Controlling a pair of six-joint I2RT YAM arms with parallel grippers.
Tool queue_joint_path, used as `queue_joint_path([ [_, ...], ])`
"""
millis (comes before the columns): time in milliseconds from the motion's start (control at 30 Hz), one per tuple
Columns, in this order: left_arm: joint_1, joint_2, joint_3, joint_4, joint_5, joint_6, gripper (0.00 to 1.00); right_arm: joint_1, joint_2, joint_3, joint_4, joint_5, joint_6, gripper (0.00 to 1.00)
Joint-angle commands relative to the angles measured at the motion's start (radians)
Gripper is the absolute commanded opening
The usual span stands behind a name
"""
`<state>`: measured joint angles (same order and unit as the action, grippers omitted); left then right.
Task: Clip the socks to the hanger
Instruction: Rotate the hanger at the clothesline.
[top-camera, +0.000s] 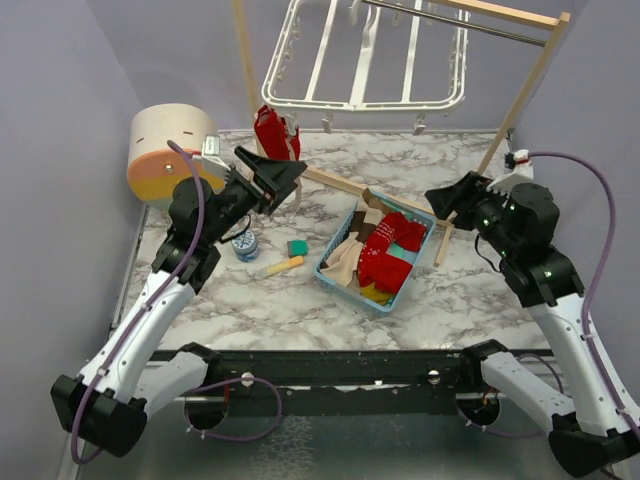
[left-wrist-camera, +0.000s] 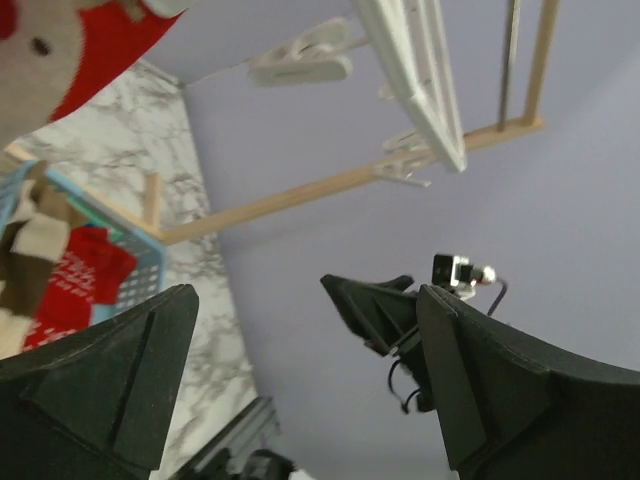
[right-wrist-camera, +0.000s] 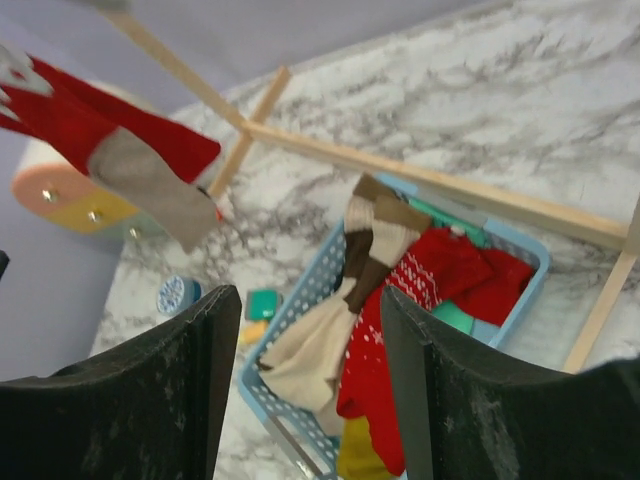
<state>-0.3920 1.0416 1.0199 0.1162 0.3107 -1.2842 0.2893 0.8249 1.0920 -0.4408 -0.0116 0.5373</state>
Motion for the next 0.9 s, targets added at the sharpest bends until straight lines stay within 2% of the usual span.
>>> queue_joint_path([
  [0,-0.014,-0.108,-0.170,-0.152,-0.070,0.260,0.99,0.008,0.072,-0.100,-0.063,-0.170,-0.045,0.62],
  [133,-0.017,-0.137,-0.339,-0.078,-0.060,0.315,0.99,0.020,0.136,-0.203,-0.046,-0.227,-0.045,0.60],
  [233,-0.024,-0.144,-0.395,-0.052,-0.043,0.386,0.99,0.044,0.174,-0.244,-0.052,-0.229,-0.078,0.59],
  [500,-0.062,-0.150,-0.280,-0.245,-0.156,0.590,0.99,0.105,0.310,-0.258,-0.086,-0.146,-0.172,0.65],
  [767,-0.076,-0.156,-0.247,-0.278,-0.182,0.616,0.99,0.148,0.394,-0.245,-0.084,-0.102,-0.211,0.66],
  [867,-0.077,-0.157,-0.258,-0.264,-0.174,0.608,0.99,0.152,0.410,-0.241,-0.082,-0.110,-0.212,0.61],
])
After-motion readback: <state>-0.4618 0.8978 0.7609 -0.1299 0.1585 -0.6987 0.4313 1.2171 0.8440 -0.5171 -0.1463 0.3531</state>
